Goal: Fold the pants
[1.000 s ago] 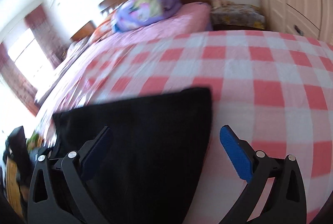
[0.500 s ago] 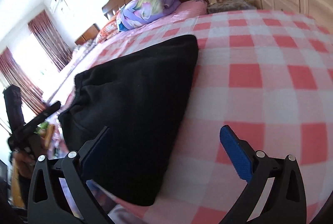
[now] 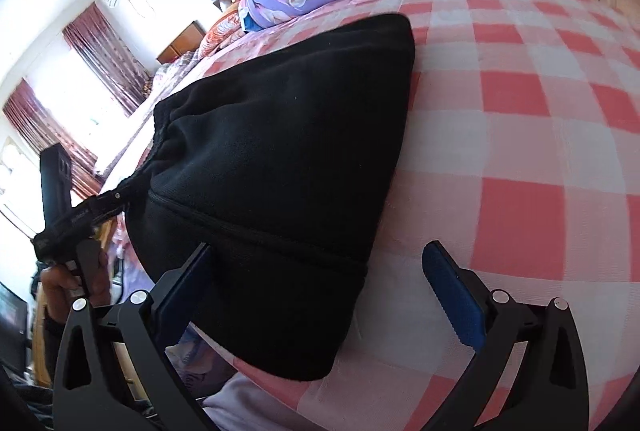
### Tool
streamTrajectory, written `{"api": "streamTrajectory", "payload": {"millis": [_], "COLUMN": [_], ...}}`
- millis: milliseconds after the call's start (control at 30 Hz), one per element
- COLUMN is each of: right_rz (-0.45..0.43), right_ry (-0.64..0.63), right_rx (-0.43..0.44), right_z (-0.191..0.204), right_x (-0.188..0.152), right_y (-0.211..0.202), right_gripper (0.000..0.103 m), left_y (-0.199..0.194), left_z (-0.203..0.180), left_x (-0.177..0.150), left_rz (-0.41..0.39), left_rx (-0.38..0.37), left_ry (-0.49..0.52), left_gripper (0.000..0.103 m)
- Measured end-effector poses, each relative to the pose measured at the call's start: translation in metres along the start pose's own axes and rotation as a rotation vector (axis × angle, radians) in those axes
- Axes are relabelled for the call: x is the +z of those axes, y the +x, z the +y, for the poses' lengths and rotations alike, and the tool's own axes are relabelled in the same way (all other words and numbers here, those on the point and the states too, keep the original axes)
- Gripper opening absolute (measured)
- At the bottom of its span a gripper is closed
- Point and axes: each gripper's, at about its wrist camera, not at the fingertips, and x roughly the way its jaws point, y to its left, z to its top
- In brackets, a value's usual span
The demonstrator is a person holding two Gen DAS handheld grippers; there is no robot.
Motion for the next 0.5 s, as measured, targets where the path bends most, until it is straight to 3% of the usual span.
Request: {"api": "streamTrajectory", "payload": {"millis": [200, 367, 433, 500], "right_rz": [-0.281, -0.568, -0.619, -0.614], "right_ry": [-0.112, -0.185, -0.208, -0.226], "right_rx": [-0.157, -0.302, -0.32, -0.309], "right_z": [0.033, 0.062, 0.07, 0.076], "right_x": [-0.007, -0.02, -0.021, -0.02], "right_y": [-0.084, -0.147, -0.161, -0.166], "right_gripper": [0.099, 0.099, 0.099, 0.099], "left_y": [-0.068, -0.123, -0.145, -0.156], "left_z": [-0.059, -0.091, -0.104, -0.114], "left_x": [-0.009, -0.017, -0.022, -0.019], "left_rz": [-0.242, -0.429, -0.517, -0.536], "left_rx": [0.248, 0.355, 0.4, 0.381], "left_ry": [0.199, 0.217, 0.224, 0.237], "left_gripper": [0.101, 0.102, 0.102, 0.102]}}
